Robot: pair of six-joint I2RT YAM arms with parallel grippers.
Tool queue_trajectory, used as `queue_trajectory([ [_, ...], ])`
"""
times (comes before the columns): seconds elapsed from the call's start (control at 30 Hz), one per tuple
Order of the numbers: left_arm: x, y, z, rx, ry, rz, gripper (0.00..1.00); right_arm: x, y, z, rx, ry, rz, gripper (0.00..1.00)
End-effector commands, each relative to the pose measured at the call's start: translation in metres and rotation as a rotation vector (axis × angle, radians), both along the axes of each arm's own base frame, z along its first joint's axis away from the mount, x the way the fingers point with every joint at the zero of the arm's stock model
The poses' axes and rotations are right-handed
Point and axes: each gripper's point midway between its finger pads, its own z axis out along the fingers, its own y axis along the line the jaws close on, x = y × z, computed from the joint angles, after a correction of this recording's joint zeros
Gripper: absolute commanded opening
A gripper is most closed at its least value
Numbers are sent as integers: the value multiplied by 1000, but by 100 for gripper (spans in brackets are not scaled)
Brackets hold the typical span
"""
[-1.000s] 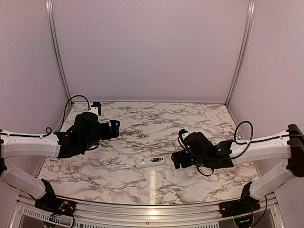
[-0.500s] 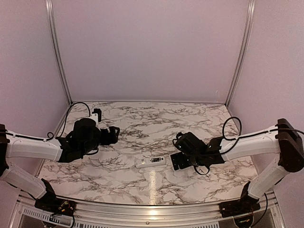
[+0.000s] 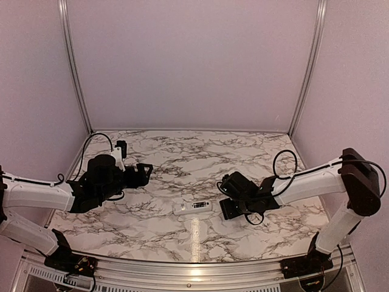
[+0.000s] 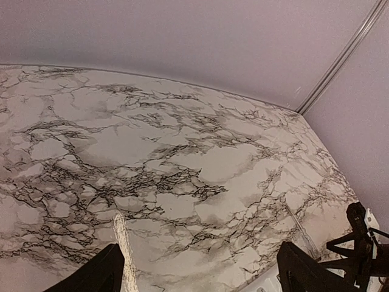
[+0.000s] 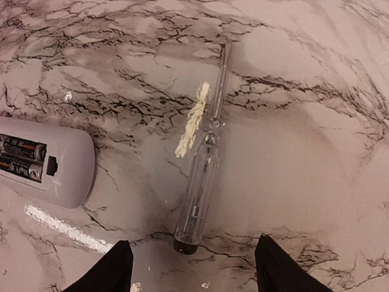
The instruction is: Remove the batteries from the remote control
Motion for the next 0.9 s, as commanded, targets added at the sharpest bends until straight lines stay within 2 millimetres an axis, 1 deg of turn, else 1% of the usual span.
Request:
queue_trajectory([
  [0.0, -1, 1, 11, -32, -33, -1, 92, 13, 11, 1, 19, -12, 5, 62],
  [0.13, 1, -2, 8, -29, -28, -7, 91, 19, 9, -2, 20, -12, -2, 51],
  [0.27, 2, -3, 5, -21, -25, -11, 91, 24, 7, -5, 16, -10, -10, 44],
  [0.33, 2, -3, 6, -21, -26, -10, 91, 25, 7, -7, 13, -6, -7, 42],
  [0.37, 2, -3, 5, -19, -26, -8, 91, 25, 8, -7, 11, -6, -5, 41],
  [0.57, 3, 0, 6, -9, -33, 3, 91, 22, 10, -14, 0, 20, 14, 27],
  [0.63, 3, 0, 5, -8, -32, 4, 91, 21, 11, -16, -2, 29, 22, 21],
  [0.77, 3, 0, 5, -4, -34, 3, 91, 19, 10, -15, -5, 32, 30, 8],
  [0.87, 4, -1, 3, 3, -33, 1, 91, 20, 8, -14, -12, 23, 31, 3],
])
